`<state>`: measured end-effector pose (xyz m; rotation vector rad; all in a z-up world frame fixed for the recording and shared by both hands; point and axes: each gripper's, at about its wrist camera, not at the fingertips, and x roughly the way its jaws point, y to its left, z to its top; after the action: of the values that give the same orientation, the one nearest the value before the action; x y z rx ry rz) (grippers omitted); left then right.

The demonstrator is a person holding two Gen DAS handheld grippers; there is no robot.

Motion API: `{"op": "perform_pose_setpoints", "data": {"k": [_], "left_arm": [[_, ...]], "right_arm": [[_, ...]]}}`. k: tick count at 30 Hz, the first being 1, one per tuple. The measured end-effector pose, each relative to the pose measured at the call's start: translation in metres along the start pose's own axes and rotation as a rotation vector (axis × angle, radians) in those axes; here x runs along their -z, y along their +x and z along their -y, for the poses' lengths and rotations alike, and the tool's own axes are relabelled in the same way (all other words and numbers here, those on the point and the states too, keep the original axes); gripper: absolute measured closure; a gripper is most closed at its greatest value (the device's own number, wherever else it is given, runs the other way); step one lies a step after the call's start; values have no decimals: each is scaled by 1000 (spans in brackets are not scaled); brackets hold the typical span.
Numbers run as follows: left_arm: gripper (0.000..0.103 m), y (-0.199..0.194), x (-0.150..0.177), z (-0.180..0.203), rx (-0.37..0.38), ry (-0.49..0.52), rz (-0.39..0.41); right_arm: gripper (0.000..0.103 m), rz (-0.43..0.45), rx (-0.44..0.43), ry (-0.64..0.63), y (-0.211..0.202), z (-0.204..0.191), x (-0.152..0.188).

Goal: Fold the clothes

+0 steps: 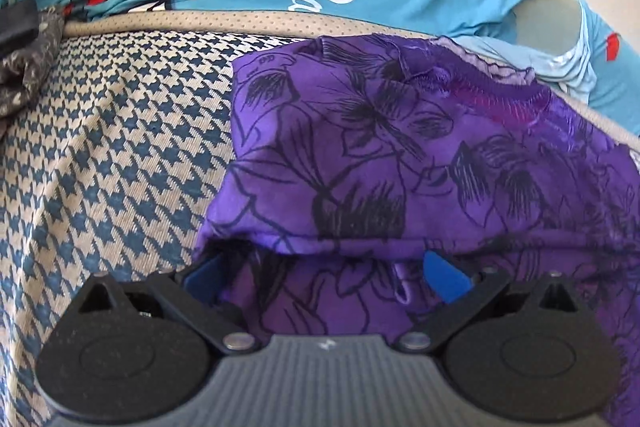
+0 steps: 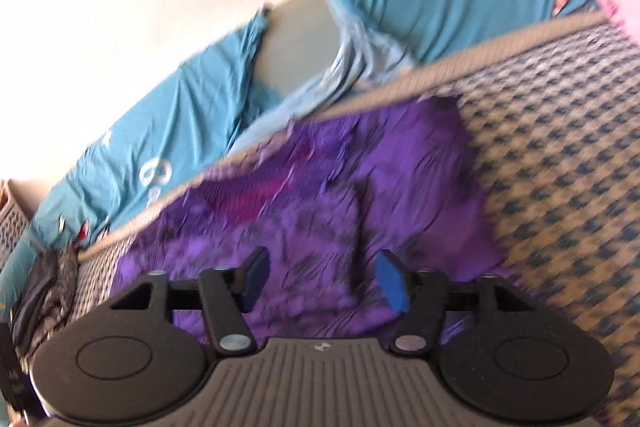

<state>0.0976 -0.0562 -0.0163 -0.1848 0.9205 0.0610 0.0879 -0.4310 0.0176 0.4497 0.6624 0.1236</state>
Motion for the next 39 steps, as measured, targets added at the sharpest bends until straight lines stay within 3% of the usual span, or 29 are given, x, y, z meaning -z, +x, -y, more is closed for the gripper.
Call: {"op": "perform_pose_setpoints", "data": {"k": [5, 14, 22, 34, 37, 39], "left_arm": [[0, -1, 1, -2, 7, -8, -1], [0, -2, 1, -1, 11, 4, -5], [0, -2, 1, -1, 12, 18, -9], [0, -3, 2, -1, 17, 30, -12], [0, -4, 1, -2, 21, 22, -13], [0, -4, 1, -2, 24, 15, -14]], "right_arm": [[28, 33, 53, 12, -5, 21, -13], [22, 5, 42, 28, 9, 48, -12], [10, -11, -69, 152, 22, 62, -4], [11, 3, 17, -99, 39, 43, 8], [21, 13, 50, -134, 42, 39, 10], [45, 22, 88, -155, 42, 36, 10]]}}
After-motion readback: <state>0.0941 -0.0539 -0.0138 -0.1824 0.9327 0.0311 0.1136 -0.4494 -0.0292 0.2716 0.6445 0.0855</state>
